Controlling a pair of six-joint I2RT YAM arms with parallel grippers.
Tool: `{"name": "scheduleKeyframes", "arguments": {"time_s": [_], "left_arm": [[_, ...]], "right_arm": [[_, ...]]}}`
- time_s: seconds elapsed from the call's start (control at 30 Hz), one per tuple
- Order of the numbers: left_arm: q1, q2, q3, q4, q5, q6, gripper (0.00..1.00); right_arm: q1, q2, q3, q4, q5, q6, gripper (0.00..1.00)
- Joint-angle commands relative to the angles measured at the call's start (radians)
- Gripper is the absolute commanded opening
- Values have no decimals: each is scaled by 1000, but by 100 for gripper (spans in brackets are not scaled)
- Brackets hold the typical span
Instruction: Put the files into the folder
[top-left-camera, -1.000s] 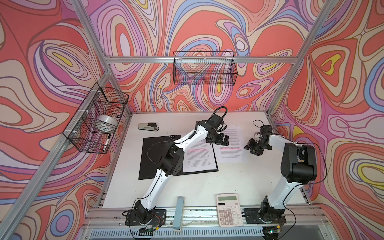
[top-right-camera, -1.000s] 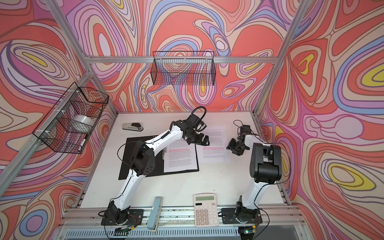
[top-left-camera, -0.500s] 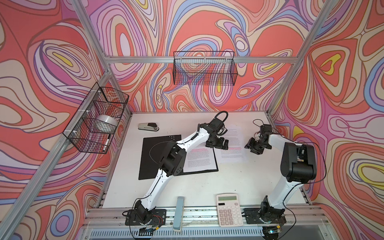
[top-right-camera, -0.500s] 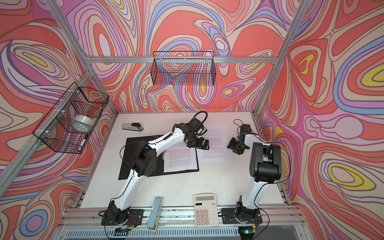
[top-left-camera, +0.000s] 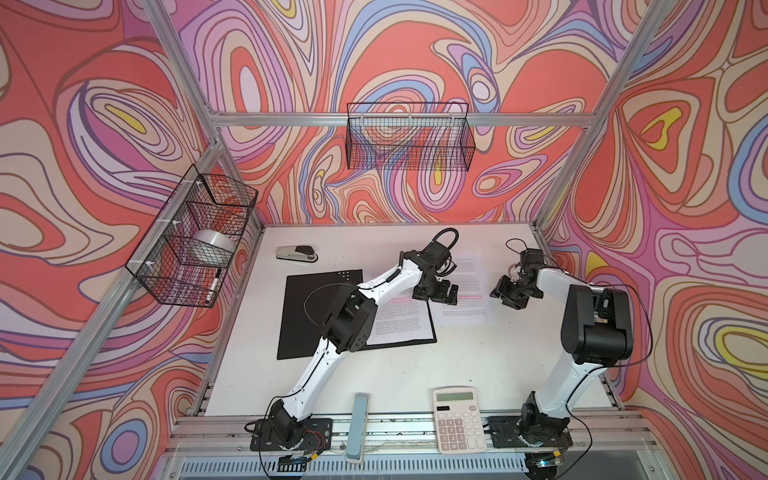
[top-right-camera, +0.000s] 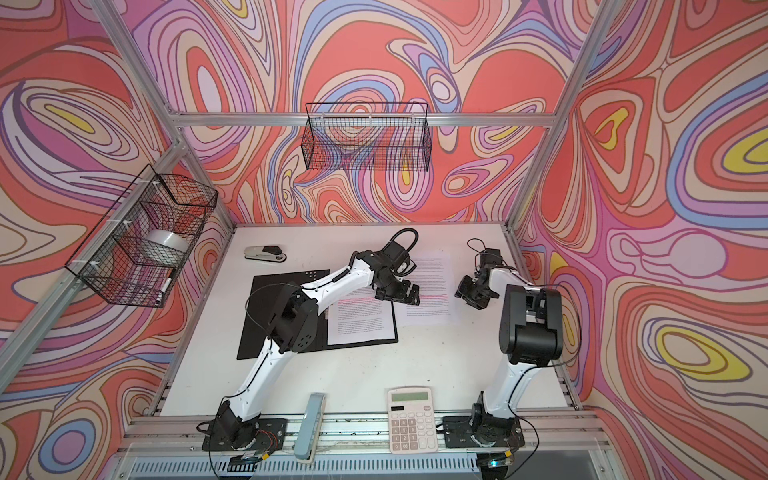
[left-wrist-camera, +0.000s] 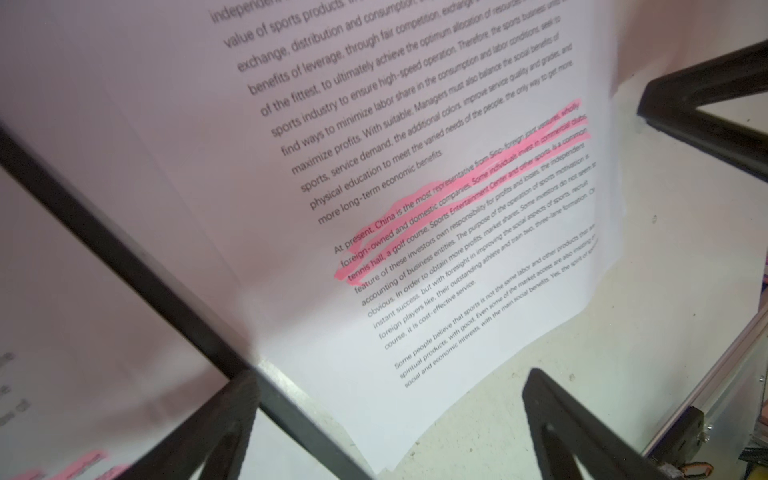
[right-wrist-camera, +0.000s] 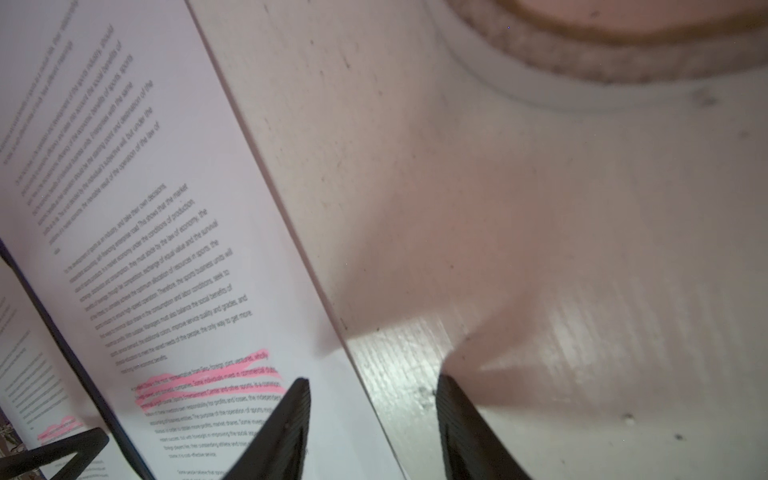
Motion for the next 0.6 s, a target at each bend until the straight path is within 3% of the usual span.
{"name": "scheduleKeyframes", "arguments": {"time_s": [0.0,0.27,0.57], "left_arm": [[-13,37,-4,-27,16,-17,100],[-19,83,30,-6,124,-51,100],[-26,138,76,22,214,-70,100]], "right_arm": [[1,29,23,-13,14,-14,52],[2,61,39,-63,14,-26,53],[1,85,21,-101,-99,-24,54]]}}
